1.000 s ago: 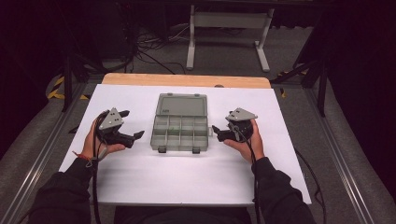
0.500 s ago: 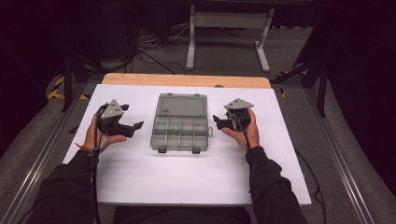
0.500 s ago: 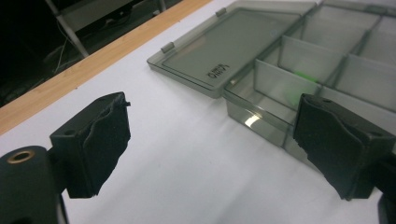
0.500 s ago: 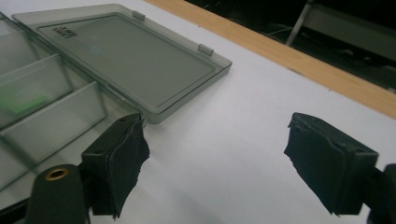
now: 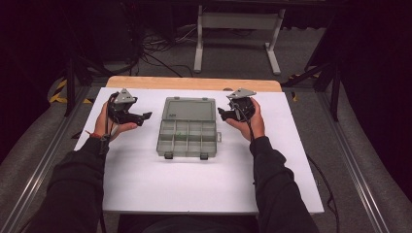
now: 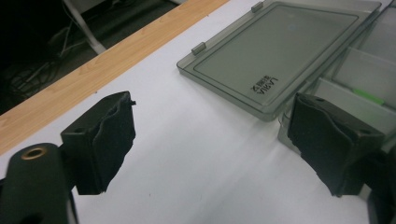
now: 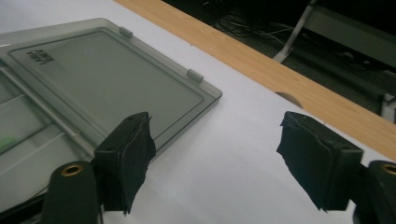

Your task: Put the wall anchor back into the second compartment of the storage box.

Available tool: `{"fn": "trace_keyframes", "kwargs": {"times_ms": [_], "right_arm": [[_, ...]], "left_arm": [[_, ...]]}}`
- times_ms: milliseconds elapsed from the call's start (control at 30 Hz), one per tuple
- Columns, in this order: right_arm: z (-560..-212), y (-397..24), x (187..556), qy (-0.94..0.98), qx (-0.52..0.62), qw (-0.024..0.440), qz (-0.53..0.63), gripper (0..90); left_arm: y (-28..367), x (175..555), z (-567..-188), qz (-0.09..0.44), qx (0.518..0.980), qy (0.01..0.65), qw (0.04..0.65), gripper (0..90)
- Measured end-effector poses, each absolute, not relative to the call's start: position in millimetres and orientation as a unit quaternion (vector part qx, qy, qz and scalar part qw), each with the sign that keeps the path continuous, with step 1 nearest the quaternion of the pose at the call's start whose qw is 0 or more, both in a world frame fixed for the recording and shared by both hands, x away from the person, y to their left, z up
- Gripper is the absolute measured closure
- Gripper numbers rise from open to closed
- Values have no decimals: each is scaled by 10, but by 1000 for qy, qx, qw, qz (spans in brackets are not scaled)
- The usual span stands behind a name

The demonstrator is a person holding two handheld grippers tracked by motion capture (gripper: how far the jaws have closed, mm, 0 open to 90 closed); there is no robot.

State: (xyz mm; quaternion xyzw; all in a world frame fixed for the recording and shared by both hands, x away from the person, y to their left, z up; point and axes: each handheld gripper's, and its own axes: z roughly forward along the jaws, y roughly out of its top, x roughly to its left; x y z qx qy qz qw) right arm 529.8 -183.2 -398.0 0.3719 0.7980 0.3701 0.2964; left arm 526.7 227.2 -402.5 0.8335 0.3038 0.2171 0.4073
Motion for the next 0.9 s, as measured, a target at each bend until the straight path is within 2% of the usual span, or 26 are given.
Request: {"fn": "trace_keyframes", "kwargs": {"times_ms": [100, 200, 333, 400, 500, 533, 600, 667, 733, 900], "right_arm": [[-3984, -1825, 5407, 800, 385, 289, 358, 369], [-3971, -1803, 5453, 802, 390, 277, 358, 412], [-3986, -1767, 5493, 807, 387, 272, 353, 482], [-4011, -1754, 5497, 807, 390, 277, 347, 570], [-4075, -1760, 5514, 809, 393, 258, 352, 705], [-4115, -1748, 5518, 817, 389, 247, 346, 766], [-4162, -1731, 5517, 825, 384, 240, 339, 809], [-4187, -1722, 5516, 829, 381, 236, 334, 822], [-4252, -1696, 5506, 838, 379, 232, 318, 852], [-4389, -1664, 5494, 850, 375, 211, 303, 900]], "left_arm": [[2253, 5328, -4061, 215, 836, 306, 403, 193], [2230, 5396, -4148, 211, 844, 316, 379, 210], [2206, 5444, -4222, 204, 853, 317, 361, 280], [2192, 5449, -4247, 188, 856, 321, 359, 368], [2166, 5469, -4296, 176, 862, 322, 350, 516], [2163, 5478, -4310, 174, 862, 321, 351, 597], [2151, 5496, -4337, 169, 865, 319, 348, 680], [2125, 5515, -4385, 159, 869, 319, 344, 703], [2104, 5534, -4428, 153, 874, 313, 340, 776], [2013, 5558, -4496, 145, 877, 313, 334, 819]]}}
